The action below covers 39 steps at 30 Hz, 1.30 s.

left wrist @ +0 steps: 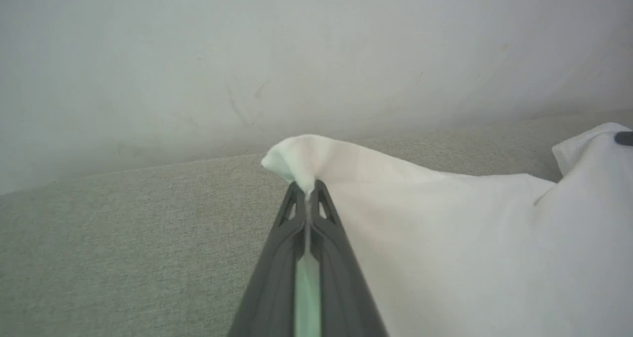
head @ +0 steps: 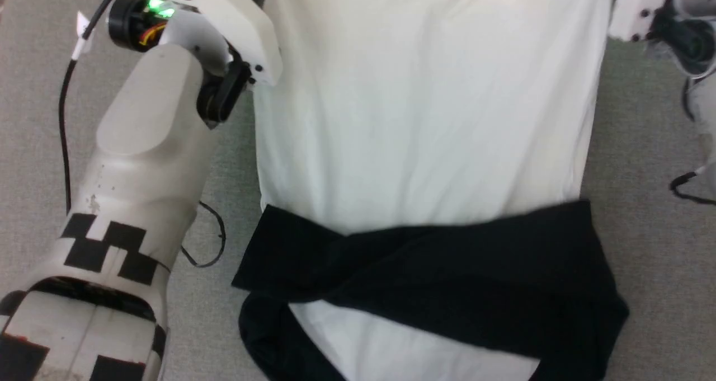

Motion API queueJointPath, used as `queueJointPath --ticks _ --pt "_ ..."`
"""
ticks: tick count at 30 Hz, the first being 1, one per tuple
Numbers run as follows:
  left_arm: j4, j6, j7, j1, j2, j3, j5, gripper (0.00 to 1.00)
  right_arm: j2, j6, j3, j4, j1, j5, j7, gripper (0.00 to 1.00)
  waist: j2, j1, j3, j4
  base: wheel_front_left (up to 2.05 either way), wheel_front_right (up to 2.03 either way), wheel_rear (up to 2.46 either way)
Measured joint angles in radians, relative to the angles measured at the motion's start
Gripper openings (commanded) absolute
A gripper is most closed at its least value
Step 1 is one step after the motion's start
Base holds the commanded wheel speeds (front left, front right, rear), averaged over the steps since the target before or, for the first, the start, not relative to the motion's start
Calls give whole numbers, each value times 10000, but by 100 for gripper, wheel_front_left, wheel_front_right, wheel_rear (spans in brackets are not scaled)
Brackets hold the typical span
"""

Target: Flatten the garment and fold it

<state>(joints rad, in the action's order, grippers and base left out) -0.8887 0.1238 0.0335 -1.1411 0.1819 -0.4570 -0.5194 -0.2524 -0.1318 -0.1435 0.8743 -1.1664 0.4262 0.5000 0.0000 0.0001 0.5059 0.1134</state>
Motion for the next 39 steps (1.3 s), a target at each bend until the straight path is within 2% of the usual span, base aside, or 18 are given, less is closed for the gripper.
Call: queueJointPath --ticks 6,9,12,14,19,24,29,32,37,38,39 --pt "-173 0 811 -373 395 61 13 0 -543 -4 -35 -357 -7 213 -1835 0 0 0 -663 -125 0 0 0" --pt "-146 0 1158 -369 520 148 -4 0 -619 -12 -236 -579 164 412 -2199 0 0 -1 -1038 -206 0 0 0" --pt "211 -8 1530 151 577 309 -265 0 -717 -10 -598 -1212 976 698 -2525 0 0 -1 -1451 -284 0 0 0" --pt "663 -61 1741 1006 637 510 -510 0 -880 -10 -859 -1806 1839 972 -2658 0 0 -1 -1741 -334 0 0 0" --pt "2475 -750 1965 4132 1043 894 -917 0 -1225 -12 -1275 -3582 4472 1429 -2817 0 0 -3 -2467 -483 0 0 0" --pt "4928 -1444 1375 7339 1584 853 -1156 0 -1260 -13 -794 -5173 7288 1749 -2892 0 0 -5 -3031 -668 0 0 0" --pt "7185 -2111 470 9640 2265 871 -1436 0 -832 -13 182 -6431 9743 1808 -2897 0 0 -3 -3307 -825 0 0 0" --pt "8224 -2525 98 10636 2485 886 -1592 0 -428 -13 738 -7185 10956 1722 -2830 0 1 -3 -3423 -878 0 0 0" --pt "8878 -2800 -635 11960 2602 635 -1894 0 447 -12 1538 -8207 12809 1083 -2238 0 0 -3 -3571 -984 0 0 0" --pt "8907 -2859 -792 12166 2604 560 -1969 0 591 -12 1616 -8280 13081 888 -2075 5 0 -2 -3600 -1015 0 0 0" --pt "8914 -2869 -972 12354 2604 485 -2109 0 713 -12 1709 -8287 13307 658 -1952 18 0 -2 -3631 -1042 0 0 0"
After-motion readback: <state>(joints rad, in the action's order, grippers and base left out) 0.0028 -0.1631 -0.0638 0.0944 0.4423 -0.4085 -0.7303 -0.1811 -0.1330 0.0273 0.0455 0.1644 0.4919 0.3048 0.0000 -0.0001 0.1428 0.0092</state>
